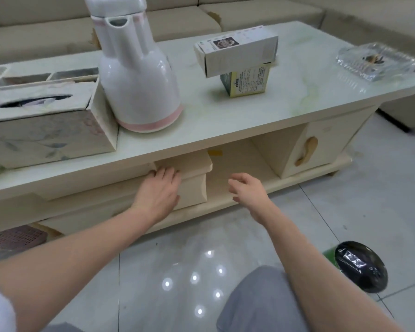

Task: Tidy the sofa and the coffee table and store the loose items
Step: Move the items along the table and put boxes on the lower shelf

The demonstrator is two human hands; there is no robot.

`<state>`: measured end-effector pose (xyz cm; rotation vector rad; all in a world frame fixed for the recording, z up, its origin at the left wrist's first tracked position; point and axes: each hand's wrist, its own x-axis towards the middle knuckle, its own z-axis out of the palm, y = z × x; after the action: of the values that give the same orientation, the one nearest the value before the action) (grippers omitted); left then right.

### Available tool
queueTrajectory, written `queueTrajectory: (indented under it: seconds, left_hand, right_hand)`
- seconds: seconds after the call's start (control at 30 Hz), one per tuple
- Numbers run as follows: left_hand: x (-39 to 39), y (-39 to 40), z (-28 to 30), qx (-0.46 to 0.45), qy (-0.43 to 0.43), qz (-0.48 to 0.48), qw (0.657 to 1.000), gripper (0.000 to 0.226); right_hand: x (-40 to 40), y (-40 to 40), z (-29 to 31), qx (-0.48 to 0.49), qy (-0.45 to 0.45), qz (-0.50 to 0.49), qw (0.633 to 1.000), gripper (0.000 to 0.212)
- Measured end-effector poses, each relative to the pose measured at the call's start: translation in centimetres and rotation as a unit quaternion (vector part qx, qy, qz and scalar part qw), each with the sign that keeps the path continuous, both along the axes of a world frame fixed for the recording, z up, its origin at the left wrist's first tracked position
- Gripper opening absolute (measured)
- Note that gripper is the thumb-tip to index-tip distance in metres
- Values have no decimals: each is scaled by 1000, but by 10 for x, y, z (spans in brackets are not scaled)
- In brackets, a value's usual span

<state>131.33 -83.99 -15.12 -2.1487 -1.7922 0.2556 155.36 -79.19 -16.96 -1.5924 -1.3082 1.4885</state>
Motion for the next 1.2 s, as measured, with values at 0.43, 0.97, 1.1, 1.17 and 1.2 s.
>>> queueTrajectory:
  seconds: [0.43, 0.97, 1.1, 1.17, 1.2]
  left_hand:
    - [66, 128, -24, -140, -203, -77, 966, 51]
    - [79, 138, -13, -180, -312, -28, 932, 19]
    - [80, 135, -15, -138, -267, -91, 950, 29]
    - [78, 137, -13, -127, -242, -121, 954, 21]
    - [77, 137, -11, -123, -226, -139, 956, 17]
  right_hand:
    - [156, 125, -16, 26, -155, -228, 961, 85]
    - [140, 153, -36, 57, -336, -244, 908, 105]
    - [153, 141, -41, 60, -356, -280, 890, 89]
    - [168, 124, -47, 80, -344, -270, 896, 82]
    - [177, 115, -48, 87, -332, -263, 902, 80]
